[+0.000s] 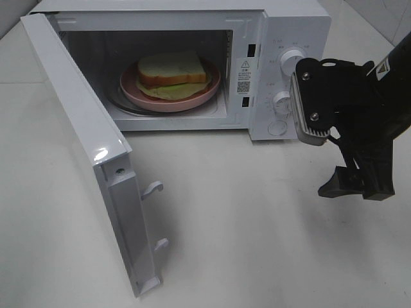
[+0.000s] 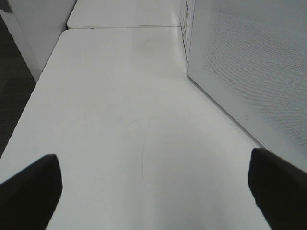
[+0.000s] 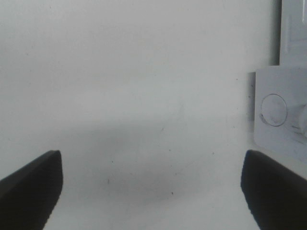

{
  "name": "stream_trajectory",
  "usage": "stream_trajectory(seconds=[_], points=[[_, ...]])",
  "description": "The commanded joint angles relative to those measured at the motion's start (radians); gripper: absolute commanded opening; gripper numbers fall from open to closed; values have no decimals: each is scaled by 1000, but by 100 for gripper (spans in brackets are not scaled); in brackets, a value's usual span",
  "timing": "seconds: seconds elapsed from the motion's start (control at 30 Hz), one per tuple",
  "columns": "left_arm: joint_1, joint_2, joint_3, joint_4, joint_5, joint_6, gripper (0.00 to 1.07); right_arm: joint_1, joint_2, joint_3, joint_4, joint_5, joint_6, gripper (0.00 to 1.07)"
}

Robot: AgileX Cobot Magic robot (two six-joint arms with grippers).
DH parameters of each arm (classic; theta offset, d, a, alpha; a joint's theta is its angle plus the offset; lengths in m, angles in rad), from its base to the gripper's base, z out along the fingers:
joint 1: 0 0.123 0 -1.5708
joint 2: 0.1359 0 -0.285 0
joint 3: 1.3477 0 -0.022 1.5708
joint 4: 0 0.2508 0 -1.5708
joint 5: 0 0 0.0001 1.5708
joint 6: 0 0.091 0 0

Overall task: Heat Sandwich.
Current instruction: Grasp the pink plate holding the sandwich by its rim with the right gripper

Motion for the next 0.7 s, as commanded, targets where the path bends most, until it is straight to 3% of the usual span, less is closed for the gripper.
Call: stream_trajectory(seconds=[0.03,0.37,0.7], points=[[0,-25,3,-5,-8,0,100,2,-9,-6,-44,11,6,96],[0,-25,3,-5,-8,0,100,79,11,-75,-125,10,6,94],[0,-25,3,-5,-8,0,100,137,146,-218,-136,-20,6,92]])
